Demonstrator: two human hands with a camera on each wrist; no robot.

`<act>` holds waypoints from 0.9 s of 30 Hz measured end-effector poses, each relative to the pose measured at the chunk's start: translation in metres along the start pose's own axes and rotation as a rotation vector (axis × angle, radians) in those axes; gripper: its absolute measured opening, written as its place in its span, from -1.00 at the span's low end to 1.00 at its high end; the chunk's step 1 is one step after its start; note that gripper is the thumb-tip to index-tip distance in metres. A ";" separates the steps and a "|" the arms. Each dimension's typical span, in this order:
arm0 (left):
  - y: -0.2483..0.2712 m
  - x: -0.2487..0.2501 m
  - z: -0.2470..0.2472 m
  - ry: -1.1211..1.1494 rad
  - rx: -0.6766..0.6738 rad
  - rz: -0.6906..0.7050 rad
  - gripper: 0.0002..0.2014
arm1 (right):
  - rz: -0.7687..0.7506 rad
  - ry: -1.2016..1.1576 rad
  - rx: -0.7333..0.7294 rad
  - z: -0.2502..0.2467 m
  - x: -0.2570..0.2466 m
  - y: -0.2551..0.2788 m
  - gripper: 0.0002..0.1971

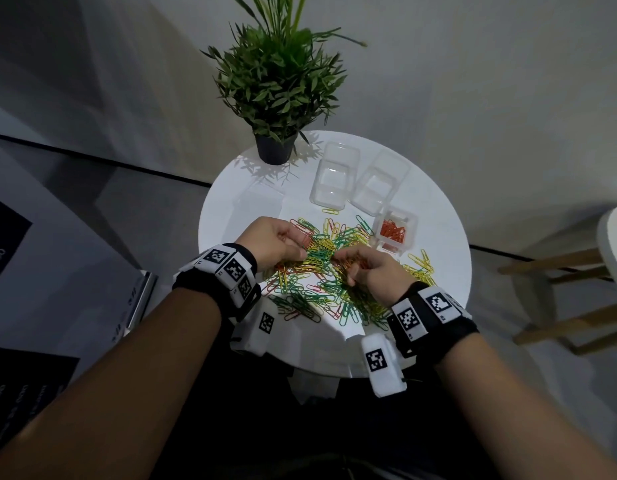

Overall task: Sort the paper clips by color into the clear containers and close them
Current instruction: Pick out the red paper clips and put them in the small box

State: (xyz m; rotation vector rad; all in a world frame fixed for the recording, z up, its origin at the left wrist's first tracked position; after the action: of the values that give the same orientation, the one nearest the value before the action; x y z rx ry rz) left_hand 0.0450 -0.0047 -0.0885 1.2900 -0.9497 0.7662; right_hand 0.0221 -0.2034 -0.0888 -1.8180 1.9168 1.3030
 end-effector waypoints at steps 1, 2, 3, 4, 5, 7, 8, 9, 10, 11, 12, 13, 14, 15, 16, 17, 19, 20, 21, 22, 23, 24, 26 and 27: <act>0.000 0.000 0.000 -0.017 0.004 0.005 -0.80 | 0.021 -0.025 -0.010 0.000 -0.004 0.001 -0.59; -0.001 0.000 0.000 -0.032 0.008 0.010 -0.79 | 0.043 -0.068 -0.022 0.001 -0.009 0.003 -0.64; -0.002 0.000 0.001 -0.053 0.010 0.014 -0.78 | 0.071 -0.127 -0.044 0.001 -0.013 0.004 -0.71; -0.003 -0.001 0.001 -0.076 0.011 0.021 -0.77 | 0.101 -0.180 -0.079 0.002 -0.017 0.004 -0.77; -0.004 -0.001 0.001 -0.104 0.013 0.028 -0.76 | 0.134 -0.211 -0.122 0.003 -0.019 0.004 -0.76; -0.006 -0.001 0.000 -0.171 0.016 0.045 -0.77 | 0.166 -0.202 -0.165 0.004 -0.021 0.001 -0.71; -0.007 -0.001 0.000 -0.203 0.012 0.052 -0.78 | 0.160 -0.153 -0.131 0.005 -0.020 -0.001 -0.72; -0.008 0.000 0.000 -0.239 0.008 0.060 -0.80 | 0.146 -0.076 -0.084 0.005 -0.020 -0.003 -0.72; -0.008 0.002 0.000 -0.286 0.004 0.075 -0.83 | 0.127 -0.006 -0.036 0.006 -0.019 -0.004 -0.71; -0.008 0.004 0.001 -0.345 0.003 0.091 -0.86 | 0.102 0.040 -0.002 0.009 -0.018 -0.005 -0.70; -0.008 0.006 0.001 -0.411 0.005 0.106 -0.88 | 0.079 0.070 0.016 0.012 -0.019 -0.006 -0.71; -0.009 0.008 0.001 -0.475 0.006 0.116 -0.89 | 0.064 0.106 0.019 0.014 -0.019 -0.008 -0.73; -0.010 0.009 0.001 -0.529 0.004 0.118 -0.88 | 0.052 0.166 0.019 0.017 -0.018 -0.009 -0.75; -0.011 0.011 0.002 -0.566 -0.006 0.112 -0.86 | 0.037 0.265 0.018 0.019 -0.019 -0.009 -0.79; -0.012 0.013 0.003 -0.600 -0.021 0.104 -0.83 | 0.005 0.395 0.021 0.020 -0.020 -0.009 -0.83; -0.013 0.015 0.004 -0.655 -0.038 0.105 -0.79 | -0.040 0.537 0.029 0.021 -0.022 -0.008 -0.87; -0.015 0.021 0.008 -0.825 -0.052 0.136 -0.70 | -0.136 0.771 0.051 0.023 -0.029 -0.006 -0.95; -0.015 0.024 0.010 -0.892 -0.042 0.160 -0.69 | -0.170 0.837 0.053 0.025 -0.031 -0.005 -0.96; -0.015 0.029 0.011 -0.929 -0.030 0.180 -0.71 | -0.192 0.881 0.046 0.027 -0.033 -0.005 -0.94; -0.016 0.032 0.012 -0.948 -0.027 0.196 -0.75 | -0.207 0.920 0.036 0.029 -0.034 -0.005 -0.93; -0.016 0.035 0.012 -0.953 -0.030 0.210 -0.79 | -0.220 0.959 0.024 0.030 -0.036 -0.006 -0.91; -0.017 0.037 0.011 -0.947 -0.035 0.215 -0.82 | -0.234 0.994 0.014 0.032 -0.037 -0.008 -0.88; -0.017 0.039 0.007 -0.906 -0.054 0.216 -0.88 | -0.240 1.024 0.005 0.035 -0.038 -0.012 -0.87; -0.017 0.039 0.004 -0.867 -0.058 0.221 -0.90 | -0.237 1.015 0.005 0.036 -0.037 -0.013 -0.87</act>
State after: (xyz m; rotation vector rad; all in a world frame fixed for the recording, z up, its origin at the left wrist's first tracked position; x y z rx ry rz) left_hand 0.0757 -0.0130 -0.0607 1.4999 -1.8117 0.3102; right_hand 0.0268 -0.1505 -0.0908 -2.9128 1.9227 0.2535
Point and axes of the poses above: each hand's wrist, its own y-axis away from the middle knuckle, its own z-axis out of the palm, x = y × z, the point moved 2 cm from there along -y, towards the middle knuckle, and after that the axes turned 14 degrees about y, right-handed, at the moved point
